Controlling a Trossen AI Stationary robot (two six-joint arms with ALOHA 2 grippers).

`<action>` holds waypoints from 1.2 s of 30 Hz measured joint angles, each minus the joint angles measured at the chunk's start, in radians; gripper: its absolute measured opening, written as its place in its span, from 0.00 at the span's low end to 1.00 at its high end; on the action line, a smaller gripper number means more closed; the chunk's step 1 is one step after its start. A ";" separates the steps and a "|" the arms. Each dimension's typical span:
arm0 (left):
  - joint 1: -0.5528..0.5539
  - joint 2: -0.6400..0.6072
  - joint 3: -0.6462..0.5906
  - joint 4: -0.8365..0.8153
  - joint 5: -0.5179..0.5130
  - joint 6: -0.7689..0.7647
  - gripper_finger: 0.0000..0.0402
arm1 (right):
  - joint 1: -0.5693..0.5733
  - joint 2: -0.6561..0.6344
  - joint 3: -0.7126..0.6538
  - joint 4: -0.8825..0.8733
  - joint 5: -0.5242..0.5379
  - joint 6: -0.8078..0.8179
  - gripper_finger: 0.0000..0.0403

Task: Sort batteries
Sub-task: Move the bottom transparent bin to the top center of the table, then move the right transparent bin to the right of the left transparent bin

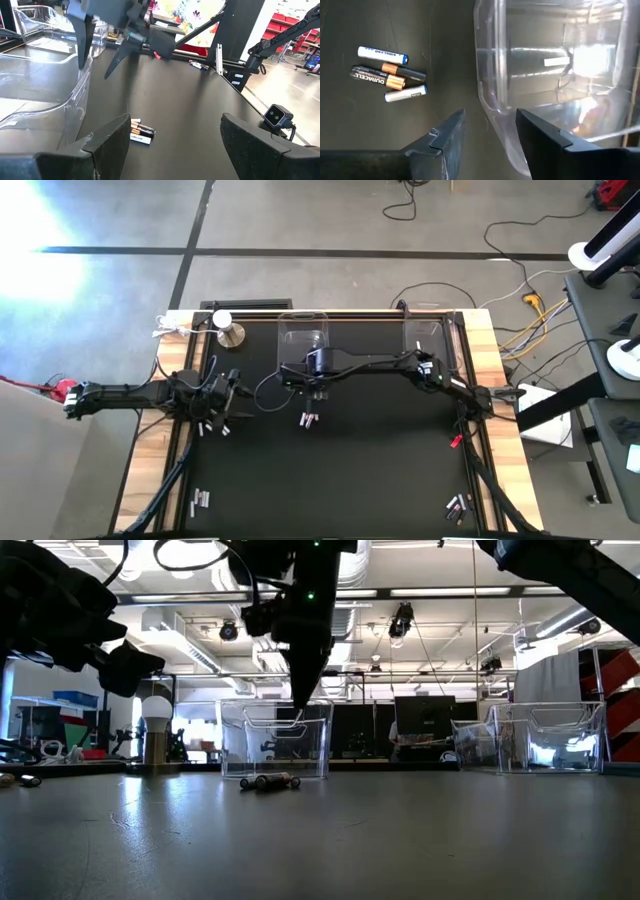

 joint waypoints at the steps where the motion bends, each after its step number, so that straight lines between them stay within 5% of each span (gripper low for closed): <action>1: 0.000 0.000 0.000 0.000 0.000 0.000 0.71 | -0.001 -0.012 -0.003 -0.018 0.025 0.026 0.43; 6: 0.000 0.000 0.000 0.000 0.000 0.000 0.71 | -0.043 -0.086 -0.010 -0.241 0.117 0.284 0.46; 13: 0.000 0.005 0.000 0.002 0.000 0.000 0.71 | -0.132 -0.315 -0.171 -0.225 0.183 0.508 0.51; 26: 0.000 0.015 0.000 0.000 0.000 0.000 0.71 | -0.264 -0.776 -0.820 -0.213 0.232 0.943 0.53; 36: 0.000 0.014 0.000 0.000 0.000 0.000 0.71 | -0.293 -0.959 -1.138 -0.048 0.135 0.973 0.54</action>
